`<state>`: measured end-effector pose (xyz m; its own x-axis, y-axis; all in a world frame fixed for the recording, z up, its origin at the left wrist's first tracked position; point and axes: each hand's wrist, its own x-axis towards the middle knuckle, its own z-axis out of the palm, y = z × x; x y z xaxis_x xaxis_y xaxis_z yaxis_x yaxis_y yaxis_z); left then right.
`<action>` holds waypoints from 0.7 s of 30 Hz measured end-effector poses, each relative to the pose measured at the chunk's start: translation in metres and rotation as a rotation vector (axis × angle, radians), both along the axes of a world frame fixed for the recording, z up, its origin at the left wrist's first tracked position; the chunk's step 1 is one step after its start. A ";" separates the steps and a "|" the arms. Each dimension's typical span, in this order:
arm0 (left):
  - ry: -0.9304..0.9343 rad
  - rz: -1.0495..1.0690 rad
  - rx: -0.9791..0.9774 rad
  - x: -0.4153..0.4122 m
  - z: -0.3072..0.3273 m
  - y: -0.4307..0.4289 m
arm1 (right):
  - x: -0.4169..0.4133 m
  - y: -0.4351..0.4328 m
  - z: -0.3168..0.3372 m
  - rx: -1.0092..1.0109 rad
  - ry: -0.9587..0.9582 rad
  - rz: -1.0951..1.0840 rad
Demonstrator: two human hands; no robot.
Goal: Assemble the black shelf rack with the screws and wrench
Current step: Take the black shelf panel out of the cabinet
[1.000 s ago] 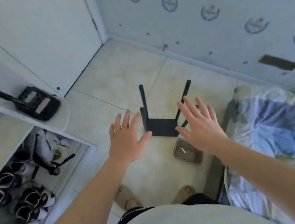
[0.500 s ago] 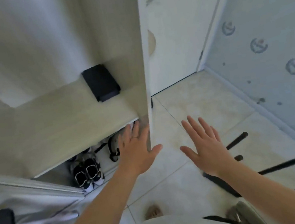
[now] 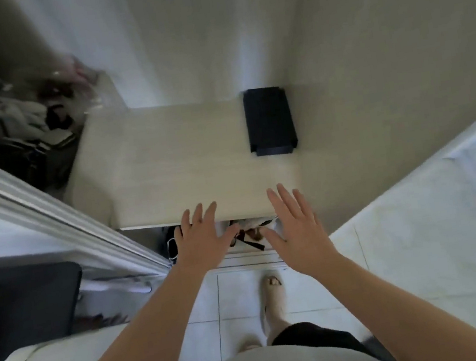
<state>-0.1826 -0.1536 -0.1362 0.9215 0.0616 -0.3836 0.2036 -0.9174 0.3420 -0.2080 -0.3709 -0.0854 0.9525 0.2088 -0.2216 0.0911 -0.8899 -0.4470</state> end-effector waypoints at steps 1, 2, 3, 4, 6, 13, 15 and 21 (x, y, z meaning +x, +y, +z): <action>0.006 0.039 -0.011 0.009 -0.004 0.004 | 0.018 0.004 -0.008 -0.024 0.014 0.000; 0.015 0.072 -0.018 0.017 -0.007 0.006 | 0.035 0.009 -0.014 -0.048 0.041 -0.006; 0.025 0.096 -0.016 0.025 -0.010 0.007 | 0.051 0.013 -0.020 -0.062 0.084 -0.024; 0.034 0.114 -0.010 0.034 -0.013 0.007 | 0.065 0.016 -0.026 -0.063 0.127 -0.047; 0.054 0.133 -0.011 0.054 -0.017 0.006 | 0.092 0.023 -0.035 -0.066 0.177 -0.081; 0.153 0.119 -0.082 0.120 -0.030 0.000 | 0.161 0.031 -0.054 -0.237 0.170 -0.132; 0.180 0.107 -0.115 0.142 -0.036 0.001 | 0.179 0.025 -0.061 -0.285 0.154 -0.111; 0.285 0.229 -0.508 0.212 -0.070 -0.010 | 0.231 0.000 -0.090 -0.461 0.149 -0.060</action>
<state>0.0290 -0.1638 -0.2065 0.7634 -0.0092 -0.6459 0.5236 -0.5768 0.6270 0.0232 -0.3712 -0.1753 0.9107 0.0022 -0.4131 -0.0018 -1.0000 -0.0094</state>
